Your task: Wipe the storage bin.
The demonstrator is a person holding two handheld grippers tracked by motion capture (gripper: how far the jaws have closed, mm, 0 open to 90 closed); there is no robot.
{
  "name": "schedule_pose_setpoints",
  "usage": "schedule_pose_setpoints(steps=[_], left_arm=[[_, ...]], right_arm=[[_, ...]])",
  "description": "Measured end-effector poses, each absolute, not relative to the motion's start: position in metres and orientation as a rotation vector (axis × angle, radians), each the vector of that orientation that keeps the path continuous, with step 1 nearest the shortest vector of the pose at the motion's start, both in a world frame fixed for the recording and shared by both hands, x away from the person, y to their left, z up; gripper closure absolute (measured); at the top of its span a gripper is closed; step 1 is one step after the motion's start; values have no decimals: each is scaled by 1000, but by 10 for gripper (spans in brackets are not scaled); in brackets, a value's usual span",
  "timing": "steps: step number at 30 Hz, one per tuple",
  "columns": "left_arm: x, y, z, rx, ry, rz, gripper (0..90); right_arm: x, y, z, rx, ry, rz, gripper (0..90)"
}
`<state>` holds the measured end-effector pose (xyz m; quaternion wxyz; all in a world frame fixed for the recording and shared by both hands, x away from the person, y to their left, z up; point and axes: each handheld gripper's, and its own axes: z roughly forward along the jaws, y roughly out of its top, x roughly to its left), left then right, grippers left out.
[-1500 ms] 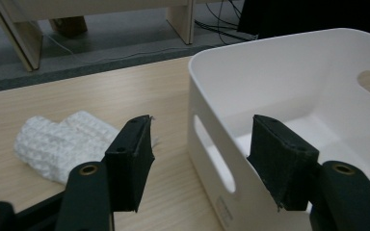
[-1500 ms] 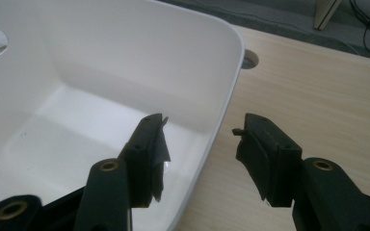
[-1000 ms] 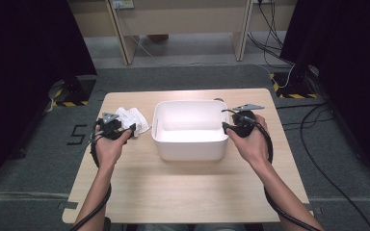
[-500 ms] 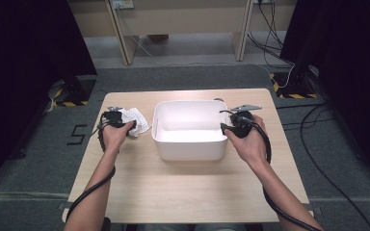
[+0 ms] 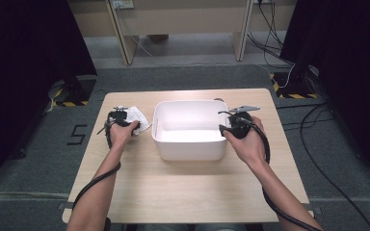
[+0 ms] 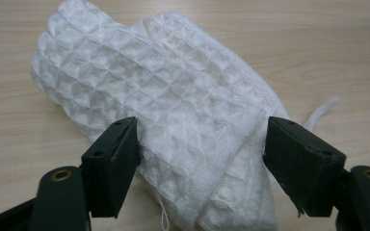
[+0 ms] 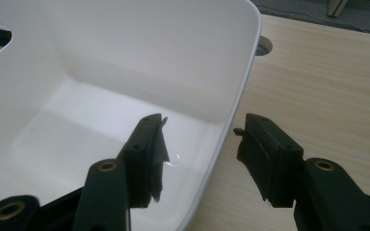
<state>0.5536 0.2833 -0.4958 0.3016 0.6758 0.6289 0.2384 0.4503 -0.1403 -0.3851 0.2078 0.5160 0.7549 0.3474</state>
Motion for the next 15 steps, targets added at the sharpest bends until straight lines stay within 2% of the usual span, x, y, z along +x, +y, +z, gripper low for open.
schedule_pose_setpoints(steps=[8, 14, 15], left_arm=[[559, 275, -509, 1881, 1666, 647, 216], [563, 274, -508, 1924, 1655, 638, 219], [562, 275, -507, 1928, 1648, 641, 243]], right_arm=[[452, -138, -391, 1444, 2137, 952, 501], [452, -137, -393, 1441, 2147, 958, 515], [452, -137, -392, 1442, 2146, 959, 518]])
